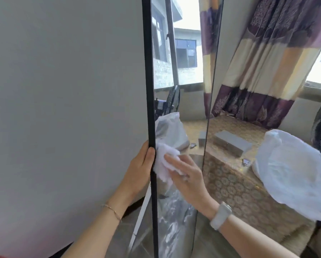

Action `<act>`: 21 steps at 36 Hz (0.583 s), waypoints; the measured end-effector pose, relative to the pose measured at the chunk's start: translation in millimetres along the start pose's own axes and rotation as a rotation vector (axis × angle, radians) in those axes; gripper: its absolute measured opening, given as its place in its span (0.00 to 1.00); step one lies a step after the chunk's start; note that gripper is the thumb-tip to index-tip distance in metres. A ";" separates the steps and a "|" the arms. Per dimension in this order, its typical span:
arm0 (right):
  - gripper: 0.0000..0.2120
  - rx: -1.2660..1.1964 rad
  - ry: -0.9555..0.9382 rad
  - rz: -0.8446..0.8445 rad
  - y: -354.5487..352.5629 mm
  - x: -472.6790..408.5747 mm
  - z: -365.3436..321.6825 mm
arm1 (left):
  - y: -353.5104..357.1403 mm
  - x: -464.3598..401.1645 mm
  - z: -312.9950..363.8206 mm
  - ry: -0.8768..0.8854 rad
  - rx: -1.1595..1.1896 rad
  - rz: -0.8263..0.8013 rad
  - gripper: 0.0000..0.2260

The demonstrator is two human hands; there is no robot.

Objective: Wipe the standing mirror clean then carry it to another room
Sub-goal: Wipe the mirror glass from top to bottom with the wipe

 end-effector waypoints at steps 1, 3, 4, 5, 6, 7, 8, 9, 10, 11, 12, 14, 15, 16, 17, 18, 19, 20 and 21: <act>0.17 0.020 0.046 -0.099 -2.3 16.0 12.5 | 0.3 2.5 -9.7 0.009 0.004 -0.011 0.11; 0.17 0.108 0.093 -0.258 -15.1 33.0 28.8 | 1.1 7.8 -23.8 0.033 0.026 -0.044 0.12; 0.16 0.137 0.094 -0.275 -24.4 34.6 33.0 | 1.9 10.4 -28.9 0.052 0.037 -0.056 0.12; 0.15 0.128 0.084 -0.240 -34.2 32.0 34.4 | 2.7 12.4 -32.6 0.082 0.044 -0.064 0.13; 0.15 0.104 0.063 -0.172 -43.4 26.3 31.5 | 3.7 13.7 -35.5 0.116 0.049 -0.067 0.13; 0.15 0.088 0.025 -0.082 -50.4 18.4 25.1 | 4.9 14.5 -38.9 0.145 0.050 -0.062 0.14; 0.15 0.077 -0.033 0.017 -55.6 9.1 16.4 | 6.5 15.7 -41.7 0.170 0.053 -0.058 0.15; 0.16 0.054 -0.106 0.122 -59.3 -0.8 6.1 | 8.4 16.8 -45.1 0.192 0.062 -0.058 0.16; 0.17 0.018 -0.179 0.226 -61.8 -11.4 -3.3 | 10.7 18.8 -48.2 0.215 0.084 -0.061 0.16; 0.19 -0.011 -0.245 0.312 -62.5 -23.2 -11.9 | 13.0 21.4 -51.0 0.238 0.111 -0.065 0.16; 0.19 -0.024 -0.303 0.370 -60.4 -34.2 -19.4 | 15.4 24.9 -53.8 0.262 0.130 -0.070 0.16; 0.18 0.007 -0.378 0.429 -49.8 -54.2 -27.8 | 20.2 31.0 -57.7 0.299 0.145 -0.074 0.16; 0.16 0.048 -0.389 0.436 -43.2 -62.9 -28.2 | 22.3 33.4 -58.8 0.312 0.150 -0.072 0.16; 0.15 0.095 -0.385 0.431 -36.5 -69.8 -26.7 | 23.5 34.5 -59.6 0.323 0.150 -0.067 0.15; 0.14 0.133 -0.379 0.416 -30.5 -74.7 -23.4 | 25.0 34.7 -59.2 0.336 0.140 -0.066 0.15; 0.13 0.143 -0.370 0.394 -25.5 -76.4 -18.8 | 26.7 35.1 -58.3 0.345 0.119 -0.070 0.15; 0.13 0.130 -0.365 0.375 -20.9 -74.1 -15.0 | 27.9 35.2 -57.8 0.349 0.103 -0.078 0.15; 0.13 0.118 -0.362 0.368 -17.3 -68.0 -9.4 | 28.3 35.3 -57.4 0.349 0.098 -0.080 0.15; 0.13 0.099 -0.357 0.359 -13.6 -57.1 -2.6 | 27.7 35.4 -58.0 0.348 0.102 -0.074 0.15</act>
Point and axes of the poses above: each hand's wrist, its own x-axis away from the middle knuckle, its own y-axis out of the palm, z = x × y, the point moved 3 cm from there along -x, towards the middle knuckle, and after that the axes turned 1 degree about -x, right-handed, at the moved point
